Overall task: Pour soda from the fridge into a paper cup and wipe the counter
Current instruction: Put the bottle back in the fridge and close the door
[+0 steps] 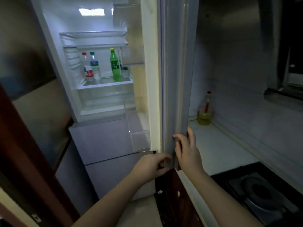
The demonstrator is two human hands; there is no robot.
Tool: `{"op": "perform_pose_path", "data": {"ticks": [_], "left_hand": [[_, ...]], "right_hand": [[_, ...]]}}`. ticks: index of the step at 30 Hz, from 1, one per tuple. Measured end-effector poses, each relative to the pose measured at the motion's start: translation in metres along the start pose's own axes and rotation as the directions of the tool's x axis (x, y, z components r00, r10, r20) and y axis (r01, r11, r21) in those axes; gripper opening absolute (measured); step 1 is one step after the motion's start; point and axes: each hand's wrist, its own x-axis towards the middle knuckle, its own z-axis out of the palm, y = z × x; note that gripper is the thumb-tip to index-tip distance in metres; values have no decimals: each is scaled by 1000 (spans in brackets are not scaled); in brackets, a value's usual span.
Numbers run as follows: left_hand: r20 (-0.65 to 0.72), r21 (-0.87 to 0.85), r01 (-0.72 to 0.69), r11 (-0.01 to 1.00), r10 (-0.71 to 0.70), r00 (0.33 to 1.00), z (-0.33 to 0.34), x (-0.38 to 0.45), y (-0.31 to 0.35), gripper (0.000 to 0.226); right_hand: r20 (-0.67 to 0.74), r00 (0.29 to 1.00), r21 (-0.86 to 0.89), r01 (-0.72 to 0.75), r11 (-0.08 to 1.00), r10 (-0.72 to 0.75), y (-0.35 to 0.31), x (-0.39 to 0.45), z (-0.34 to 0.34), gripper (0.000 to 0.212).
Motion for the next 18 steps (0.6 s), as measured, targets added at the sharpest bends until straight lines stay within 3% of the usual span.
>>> {"op": "perform_pose_path", "data": {"ticks": [4, 18], "left_hand": [[-42, 65, -25, 998, 28, 999, 8, 17, 14, 52], [-32, 58, -51, 997, 52, 998, 28, 61, 30, 69]], "right_hand": [[-13, 994, -43, -111, 993, 111, 41, 7, -20, 12], [51, 931, -19, -361, 933, 361, 116, 46, -57, 13]]}}
